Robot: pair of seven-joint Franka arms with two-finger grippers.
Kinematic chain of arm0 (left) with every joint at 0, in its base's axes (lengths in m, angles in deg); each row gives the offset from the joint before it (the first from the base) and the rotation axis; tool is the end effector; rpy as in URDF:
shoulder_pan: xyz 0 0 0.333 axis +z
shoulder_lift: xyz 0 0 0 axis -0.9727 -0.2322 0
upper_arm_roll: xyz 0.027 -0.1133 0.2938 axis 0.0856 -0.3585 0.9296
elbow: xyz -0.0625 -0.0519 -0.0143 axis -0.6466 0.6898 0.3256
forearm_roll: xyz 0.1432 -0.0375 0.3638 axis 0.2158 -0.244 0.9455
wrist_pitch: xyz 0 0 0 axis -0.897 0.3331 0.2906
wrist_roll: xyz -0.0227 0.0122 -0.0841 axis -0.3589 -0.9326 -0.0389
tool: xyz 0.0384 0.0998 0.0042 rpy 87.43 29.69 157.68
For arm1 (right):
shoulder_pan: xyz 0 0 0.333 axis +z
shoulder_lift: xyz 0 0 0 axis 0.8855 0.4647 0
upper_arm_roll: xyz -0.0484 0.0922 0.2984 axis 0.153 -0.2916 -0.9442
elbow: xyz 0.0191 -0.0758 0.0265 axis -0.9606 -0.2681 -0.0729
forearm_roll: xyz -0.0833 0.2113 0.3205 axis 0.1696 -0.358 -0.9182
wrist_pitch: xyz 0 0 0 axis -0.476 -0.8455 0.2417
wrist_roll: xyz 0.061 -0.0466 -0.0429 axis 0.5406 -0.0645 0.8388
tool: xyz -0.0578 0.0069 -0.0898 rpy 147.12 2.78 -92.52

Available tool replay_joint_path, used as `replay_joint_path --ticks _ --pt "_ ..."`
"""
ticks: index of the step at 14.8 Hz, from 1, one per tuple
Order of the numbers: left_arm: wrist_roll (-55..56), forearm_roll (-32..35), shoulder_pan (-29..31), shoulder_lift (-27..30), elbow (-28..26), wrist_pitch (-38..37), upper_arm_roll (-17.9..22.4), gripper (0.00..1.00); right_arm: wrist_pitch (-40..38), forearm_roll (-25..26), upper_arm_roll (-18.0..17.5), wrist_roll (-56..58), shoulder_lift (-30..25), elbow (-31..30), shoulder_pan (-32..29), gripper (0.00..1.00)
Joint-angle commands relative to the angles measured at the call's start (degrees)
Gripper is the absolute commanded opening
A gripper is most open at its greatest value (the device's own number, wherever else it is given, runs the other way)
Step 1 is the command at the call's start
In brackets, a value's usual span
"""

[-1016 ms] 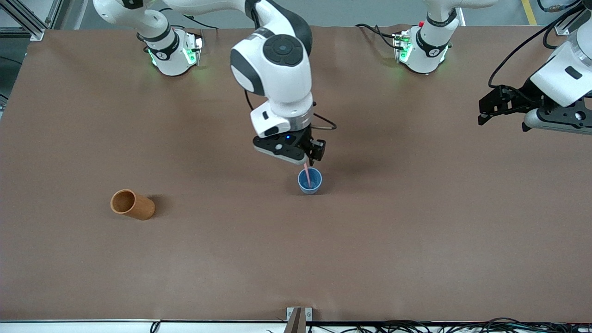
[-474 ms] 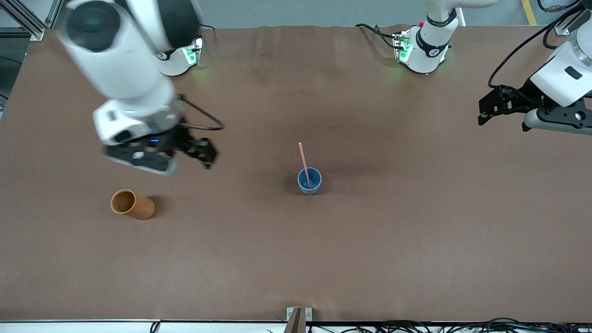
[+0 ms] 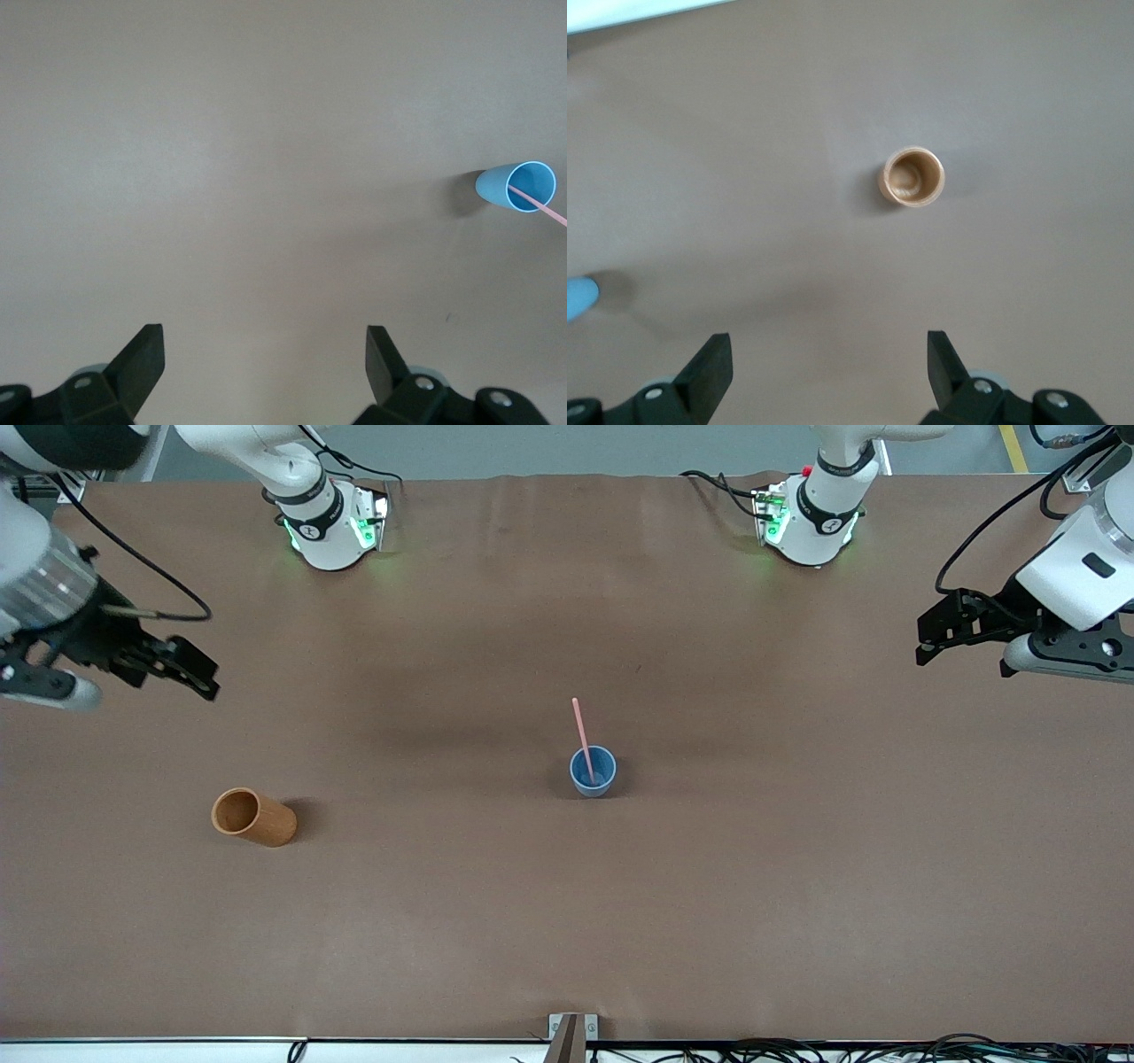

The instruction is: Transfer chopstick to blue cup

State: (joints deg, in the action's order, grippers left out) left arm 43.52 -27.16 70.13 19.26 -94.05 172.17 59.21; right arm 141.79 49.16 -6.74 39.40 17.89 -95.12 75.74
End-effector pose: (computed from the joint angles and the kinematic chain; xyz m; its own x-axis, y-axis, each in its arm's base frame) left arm 0.5578 -0.0941 0.6482 0.9864 -0.1594 0.0392 -0.1608 -0.9864 0.0355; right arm 0.5480 0.0686 0.6341 0.9775 -0.2032 0.0564 -0.2032 -0.9791 -0.0047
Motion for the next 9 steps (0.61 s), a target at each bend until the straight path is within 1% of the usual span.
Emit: replay_joint_path --ticks 1,3,5,7,9 --pt "0.39 -0.38 0.03 -0.27 0.83 -0.88 0.02 1.0 1.92 0.38 -1.13 2.06 -10.15 -11.17 -2.96 0.97" --pt "0.39 -0.38 0.03 -0.27 0.83 -0.88 0.02 1.0 1.92 0.46 -1.13 5.05 -14.38 -15.05 -5.33 0.97" --pt "0.3 -0.38 0.12 -0.27 0.83 -0.88 0.02 1.0 1.39 0.64 -1.13 7.86 -14.57 -14.54 -7.18 0.97" --pt "0.3 -0.47 0.12 -0.27 0.83 -0.88 0.02 1.0 1.39 0.55 -1.13 12.95 -12.65 -10.6 -10.16 0.97" --pt "0.3 -0.38 0.12 -0.27 0.83 -0.88 -0.06 1.0 -0.44 0.64 -1.13 14.9 -7.92 -3.5 -11.66 1.0"
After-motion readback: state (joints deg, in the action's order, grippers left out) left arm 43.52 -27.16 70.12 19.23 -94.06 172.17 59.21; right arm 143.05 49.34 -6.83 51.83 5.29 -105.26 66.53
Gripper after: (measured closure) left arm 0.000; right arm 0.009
